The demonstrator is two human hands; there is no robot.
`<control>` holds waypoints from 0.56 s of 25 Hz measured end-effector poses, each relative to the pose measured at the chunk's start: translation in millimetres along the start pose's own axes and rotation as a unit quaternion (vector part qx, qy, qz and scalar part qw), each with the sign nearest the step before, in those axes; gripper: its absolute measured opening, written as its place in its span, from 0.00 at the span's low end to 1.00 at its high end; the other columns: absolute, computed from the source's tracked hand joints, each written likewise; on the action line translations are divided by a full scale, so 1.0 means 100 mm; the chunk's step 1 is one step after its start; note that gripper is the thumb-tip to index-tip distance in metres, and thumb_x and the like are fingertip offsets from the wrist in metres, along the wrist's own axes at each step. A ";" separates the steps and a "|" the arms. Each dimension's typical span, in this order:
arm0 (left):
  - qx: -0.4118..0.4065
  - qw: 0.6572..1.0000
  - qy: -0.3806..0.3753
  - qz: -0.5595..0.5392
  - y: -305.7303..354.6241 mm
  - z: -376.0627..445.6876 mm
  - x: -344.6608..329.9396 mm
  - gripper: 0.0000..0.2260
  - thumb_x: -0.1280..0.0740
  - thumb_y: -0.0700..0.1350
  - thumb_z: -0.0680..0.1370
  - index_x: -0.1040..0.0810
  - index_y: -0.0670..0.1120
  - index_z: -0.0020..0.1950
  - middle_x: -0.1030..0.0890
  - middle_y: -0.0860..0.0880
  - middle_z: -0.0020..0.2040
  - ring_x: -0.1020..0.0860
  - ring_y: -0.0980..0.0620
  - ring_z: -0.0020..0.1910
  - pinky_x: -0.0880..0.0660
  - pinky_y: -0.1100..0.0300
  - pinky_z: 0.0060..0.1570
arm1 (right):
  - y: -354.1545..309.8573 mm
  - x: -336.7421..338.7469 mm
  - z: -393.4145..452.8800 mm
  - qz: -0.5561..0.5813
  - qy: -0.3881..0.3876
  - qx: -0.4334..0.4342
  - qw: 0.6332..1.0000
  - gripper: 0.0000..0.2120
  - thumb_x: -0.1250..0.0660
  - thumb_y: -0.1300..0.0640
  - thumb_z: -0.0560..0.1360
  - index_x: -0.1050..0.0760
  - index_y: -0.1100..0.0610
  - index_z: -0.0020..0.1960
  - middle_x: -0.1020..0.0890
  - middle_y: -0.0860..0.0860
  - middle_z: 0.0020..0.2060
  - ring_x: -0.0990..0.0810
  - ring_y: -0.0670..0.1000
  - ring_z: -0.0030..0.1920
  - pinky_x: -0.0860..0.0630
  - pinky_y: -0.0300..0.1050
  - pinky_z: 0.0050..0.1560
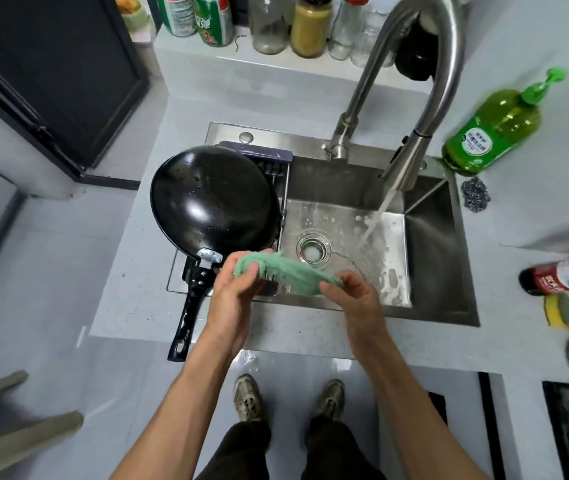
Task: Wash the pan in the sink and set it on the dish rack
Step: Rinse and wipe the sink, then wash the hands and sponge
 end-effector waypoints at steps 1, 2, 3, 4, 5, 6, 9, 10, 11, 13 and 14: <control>0.007 1.000 -0.013 -0.027 -0.05 -0.02 -0.01 0.07 0.34 0.42 0.75 0.27 0.44 0.52 0.20 0.38 0.56 0.23 0.40 0.52 0.26 0.47 0.50 | 0.01 0.03 -0.04 -0.010 -0.012 0.000 1.000 0.13 0.34 0.74 0.75 0.27 0.58 0.38 0.20 0.45 0.31 0.20 0.42 0.34 0.24 0.33 0.38; 0.022 0.998 -0.018 -0.050 -0.11 -0.05 -0.01 0.10 0.32 0.44 0.74 0.28 0.45 0.53 0.20 0.39 0.55 0.23 0.42 0.52 0.24 0.51 0.48 | 0.00 0.04 -0.08 -0.006 -0.025 0.003 1.000 0.14 0.35 0.74 0.75 0.27 0.57 0.38 0.20 0.45 0.32 0.20 0.43 0.35 0.24 0.34 0.38; 0.043 0.997 -0.015 -0.062 -0.18 -0.08 -0.02 0.14 0.29 0.47 0.72 0.28 0.46 0.54 0.22 0.41 0.53 0.22 0.44 0.49 0.22 0.54 0.45 | 0.00 0.08 -0.10 0.008 -0.030 0.001 1.000 0.15 0.35 0.73 0.76 0.25 0.55 0.39 0.19 0.47 0.34 0.20 0.44 0.37 0.22 0.35 0.40; 0.072 0.995 -0.013 -0.063 -0.25 -0.11 -0.02 0.19 0.26 0.46 0.70 0.28 0.47 0.57 0.23 0.42 0.53 0.22 0.46 0.48 0.22 0.55 0.43 | -0.01 0.12 -0.09 0.027 -0.030 -0.003 0.999 0.15 0.36 0.72 0.76 0.24 0.53 0.40 0.17 0.48 0.37 0.18 0.47 0.39 0.21 0.38 0.41; 0.100 0.994 -0.011 -0.047 -0.32 -0.13 -0.03 0.23 0.24 0.42 0.69 0.28 0.48 0.60 0.24 0.42 0.55 0.21 0.46 0.48 0.21 0.54 0.42 | -0.02 0.16 -0.09 0.051 -0.026 -0.010 0.998 0.15 0.36 0.71 0.77 0.23 0.52 0.42 0.16 0.49 0.39 0.18 0.48 0.41 0.20 0.40 0.42; 0.125 0.992 -0.002 -0.016 -0.39 -0.17 -0.04 0.26 0.25 0.37 0.69 0.28 0.50 0.63 0.25 0.42 0.58 0.21 0.46 0.50 0.20 0.53 0.42 | -0.04 0.21 -0.10 0.070 -0.021 -0.020 0.997 0.15 0.36 0.71 0.77 0.24 0.52 0.44 0.16 0.50 0.40 0.17 0.49 0.42 0.19 0.42 0.41; 0.121 0.970 0.066 0.201 -0.50 -0.30 -0.05 0.26 0.24 0.40 0.71 0.27 0.57 0.64 0.26 0.50 0.64 0.22 0.49 0.57 0.21 0.55 0.52 | -0.06 0.29 -0.12 0.076 -0.035 -0.059 0.995 0.17 0.38 0.73 0.77 0.24 0.51 0.45 0.15 0.51 0.42 0.17 0.50 0.39 0.19 0.44 0.37; 0.103 0.959 0.056 0.257 -0.53 -0.36 -0.10 0.25 0.24 0.45 0.71 0.27 0.58 0.65 0.26 0.53 0.64 0.24 0.52 0.60 0.24 0.57 0.56 | -0.06 0.30 -0.13 0.054 -0.051 -0.067 0.995 0.19 0.39 0.74 0.77 0.24 0.49 0.45 0.15 0.52 0.46 0.17 0.50 0.39 0.19 0.45 0.35; 0.091 0.955 0.020 0.283 -0.56 -0.42 -0.18 0.25 0.24 0.46 0.71 0.27 0.58 0.66 0.25 0.54 0.64 0.25 0.55 0.62 0.26 0.60 0.59 | -0.06 0.31 -0.15 0.027 -0.071 -0.067 0.995 0.22 0.39 0.76 0.76 0.23 0.48 0.46 0.15 0.52 0.50 0.16 0.51 0.41 0.20 0.45 0.36; 0.082 0.951 -0.070 0.290 -0.64 -0.50 -0.41 0.27 0.24 0.38 0.70 0.26 0.54 0.67 0.22 0.56 0.62 0.25 0.60 0.62 0.26 0.65 0.58 | -0.10 0.34 -0.18 -0.038 -0.115 -0.057 0.991 0.26 0.40 0.78 0.75 0.24 0.48 0.55 0.16 0.53 0.55 0.16 0.53 0.46 0.19 0.47 0.41; 0.076 0.949 -0.092 0.292 -0.69 -0.50 -0.50 0.26 0.25 0.35 0.70 0.23 0.51 0.65 0.20 0.55 0.59 0.23 0.60 0.58 0.25 0.64 0.56 | -0.13 0.36 -0.20 -0.063 -0.128 -0.058 0.988 0.26 0.40 0.78 0.75 0.26 0.49 0.61 0.16 0.55 0.54 0.16 0.54 0.46 0.18 0.47 0.42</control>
Point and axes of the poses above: each hand's wrist, its own z-axis towards the middle knuckle, its own x-axis out of the back of the hand, y = z × x, the point moved 3 cm from there along z, towards the middle knuckle
